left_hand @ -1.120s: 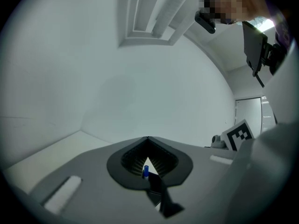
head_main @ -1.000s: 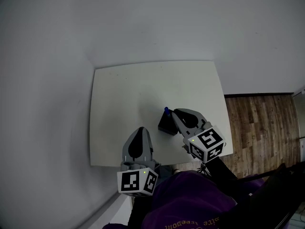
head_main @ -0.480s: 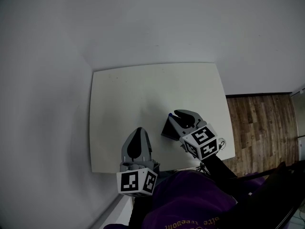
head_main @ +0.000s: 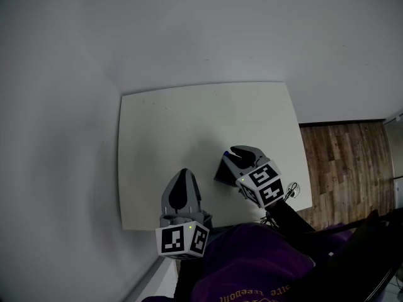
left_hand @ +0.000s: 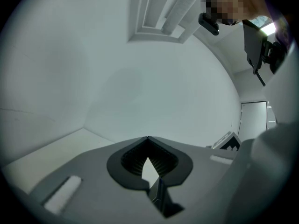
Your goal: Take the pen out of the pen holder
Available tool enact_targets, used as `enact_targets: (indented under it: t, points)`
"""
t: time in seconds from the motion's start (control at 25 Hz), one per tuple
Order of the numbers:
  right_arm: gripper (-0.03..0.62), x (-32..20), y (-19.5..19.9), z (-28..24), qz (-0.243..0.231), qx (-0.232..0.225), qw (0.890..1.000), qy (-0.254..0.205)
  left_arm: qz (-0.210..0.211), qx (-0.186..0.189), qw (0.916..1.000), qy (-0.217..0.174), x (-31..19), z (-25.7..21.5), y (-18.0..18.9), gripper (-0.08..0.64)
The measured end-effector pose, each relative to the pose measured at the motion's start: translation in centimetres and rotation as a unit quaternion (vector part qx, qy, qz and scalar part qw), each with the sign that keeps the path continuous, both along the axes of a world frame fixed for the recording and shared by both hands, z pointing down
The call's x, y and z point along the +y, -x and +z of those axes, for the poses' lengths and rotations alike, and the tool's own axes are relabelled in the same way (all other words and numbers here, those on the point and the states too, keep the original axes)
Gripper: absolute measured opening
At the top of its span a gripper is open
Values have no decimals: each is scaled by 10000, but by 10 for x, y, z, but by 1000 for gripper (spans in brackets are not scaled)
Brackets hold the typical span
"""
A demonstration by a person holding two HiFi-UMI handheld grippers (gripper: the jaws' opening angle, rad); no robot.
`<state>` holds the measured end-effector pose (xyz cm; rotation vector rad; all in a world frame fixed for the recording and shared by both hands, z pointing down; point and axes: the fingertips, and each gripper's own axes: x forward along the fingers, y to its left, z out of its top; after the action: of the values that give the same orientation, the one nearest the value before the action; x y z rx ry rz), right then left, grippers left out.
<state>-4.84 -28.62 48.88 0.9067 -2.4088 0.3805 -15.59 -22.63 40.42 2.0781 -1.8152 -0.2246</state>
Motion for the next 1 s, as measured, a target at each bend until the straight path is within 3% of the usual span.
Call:
enact_targets:
  t: [1.0]
  points:
    - [101, 0, 7, 26, -135, 540, 9980, 310, -218, -2, 9998, 25, -2, 4, 18, 5]
